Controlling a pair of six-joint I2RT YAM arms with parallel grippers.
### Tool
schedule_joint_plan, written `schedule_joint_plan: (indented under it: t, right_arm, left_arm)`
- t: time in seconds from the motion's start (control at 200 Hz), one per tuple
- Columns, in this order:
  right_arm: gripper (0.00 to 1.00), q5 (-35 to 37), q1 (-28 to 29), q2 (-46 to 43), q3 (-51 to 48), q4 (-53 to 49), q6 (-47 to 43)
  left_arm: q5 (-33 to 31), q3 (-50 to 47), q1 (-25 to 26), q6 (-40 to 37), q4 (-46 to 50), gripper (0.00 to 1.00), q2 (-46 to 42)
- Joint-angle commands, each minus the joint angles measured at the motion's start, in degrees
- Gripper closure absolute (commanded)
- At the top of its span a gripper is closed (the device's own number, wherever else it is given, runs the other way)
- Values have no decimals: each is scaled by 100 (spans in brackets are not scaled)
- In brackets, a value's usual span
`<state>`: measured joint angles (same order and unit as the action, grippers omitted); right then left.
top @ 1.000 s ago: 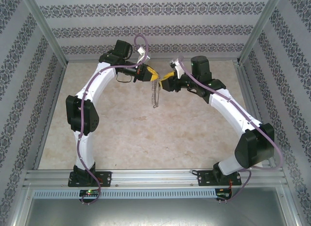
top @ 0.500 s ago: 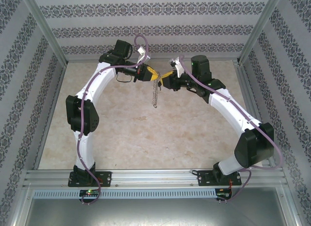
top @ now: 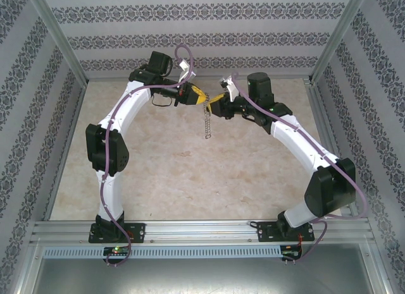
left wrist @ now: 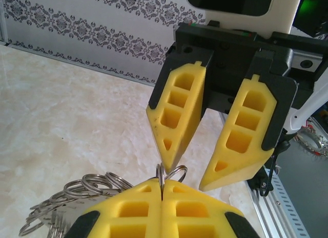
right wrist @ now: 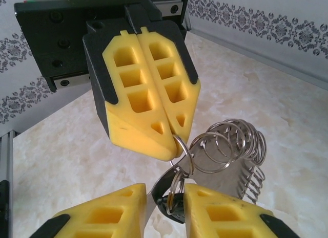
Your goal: Put the keys on the keyring
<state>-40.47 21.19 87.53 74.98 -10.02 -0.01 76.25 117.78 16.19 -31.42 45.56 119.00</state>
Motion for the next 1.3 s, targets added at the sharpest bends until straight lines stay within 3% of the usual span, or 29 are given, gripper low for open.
schedule_joint_plan:
  t: [0.0,0.15,0.869,1.029,1.119,1.294]
  right_arm:
    - [81,-128,61,106,52,-19,-52]
    - [100,-193,65,131,56,-73,-88]
    - [100,-250,526,468,517,-503,-417]
    - [66,-411,412,272,428,-473,-316]
    - [61,-692,173,-14,206,-165,-65]
    - [58,-863,-435,-553,-346,590,564]
  left_arm:
    - [127,200,69,23,-179,100,-118]
    - [105,193,63,31,-206,100,-140]
    - [103,-9,65,134,-421,100,-246]
    - [89,-18,66,119,-413,100,-250]
    - [82,-18,69,114,-408,100,-264]
    - [92,-42,63,110,-414,100,-316]
